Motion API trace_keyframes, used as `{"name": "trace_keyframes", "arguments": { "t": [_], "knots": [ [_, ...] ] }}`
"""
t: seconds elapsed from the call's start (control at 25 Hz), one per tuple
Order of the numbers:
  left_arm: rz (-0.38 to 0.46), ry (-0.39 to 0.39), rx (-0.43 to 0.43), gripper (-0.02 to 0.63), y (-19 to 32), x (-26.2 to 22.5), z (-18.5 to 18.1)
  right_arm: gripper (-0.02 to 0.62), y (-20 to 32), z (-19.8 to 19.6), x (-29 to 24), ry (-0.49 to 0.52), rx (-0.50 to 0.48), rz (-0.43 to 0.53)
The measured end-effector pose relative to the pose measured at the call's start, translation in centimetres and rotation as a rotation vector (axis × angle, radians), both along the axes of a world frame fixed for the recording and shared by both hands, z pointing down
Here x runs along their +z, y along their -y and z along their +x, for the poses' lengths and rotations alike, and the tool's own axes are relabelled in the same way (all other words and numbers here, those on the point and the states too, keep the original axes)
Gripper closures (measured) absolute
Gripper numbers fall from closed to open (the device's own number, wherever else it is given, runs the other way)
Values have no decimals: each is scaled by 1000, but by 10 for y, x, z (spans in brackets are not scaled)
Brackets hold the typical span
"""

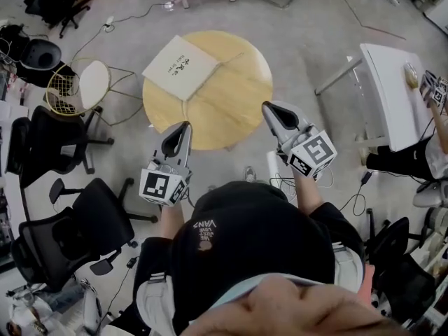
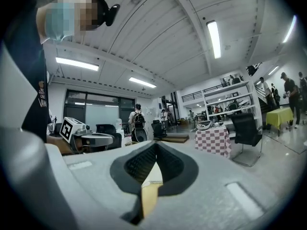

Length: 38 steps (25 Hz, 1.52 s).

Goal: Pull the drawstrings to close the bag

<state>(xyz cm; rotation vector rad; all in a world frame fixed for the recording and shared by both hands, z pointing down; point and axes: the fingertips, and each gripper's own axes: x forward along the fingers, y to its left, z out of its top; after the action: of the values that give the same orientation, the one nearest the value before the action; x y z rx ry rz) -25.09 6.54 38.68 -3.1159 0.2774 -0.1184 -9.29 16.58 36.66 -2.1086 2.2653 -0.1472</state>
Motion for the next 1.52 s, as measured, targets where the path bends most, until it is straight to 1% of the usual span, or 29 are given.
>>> {"name": "trace_keyframes", "arguments": {
  "t": [0.2, 0.4, 0.52, 0.64, 0.84, 1.04, 1.16, 1.32, 1.52],
  "knots": [
    [6, 8, -75, 600, -8, 4, 25, 597, -1, 35, 3, 0, -70, -1],
    [-20, 7, -144, 601, -16, 9, 38, 597, 0, 58, 9, 13, -122, -2],
    [-31, 25, -151, 601, -20, 16, 41, 597, 4, 66, 9, 26, -128, 12],
    [-21, 53, -152, 601, -19, 21, 43, 597, 8, 69, 12, 36, -143, 13],
    [-11, 92, -188, 601, -7, 24, 45, 597, 19, 72, 20, 59, -156, 3],
    [-28, 67, -192, 600, 18, 26, 45, 597, 40, 80, 22, 83, -131, -5],
    [-30, 59, -197, 601, 36, 24, 53, 597, 52, 90, 22, 85, -113, -5],
    [-19, 61, -178, 600, 58, 24, 60, 597, 74, 96, 22, 88, -101, -1],
    [-14, 61, -156, 600, 91, 26, 59, 597, 105, 95, 20, 89, -90, 3]
  ]
}}
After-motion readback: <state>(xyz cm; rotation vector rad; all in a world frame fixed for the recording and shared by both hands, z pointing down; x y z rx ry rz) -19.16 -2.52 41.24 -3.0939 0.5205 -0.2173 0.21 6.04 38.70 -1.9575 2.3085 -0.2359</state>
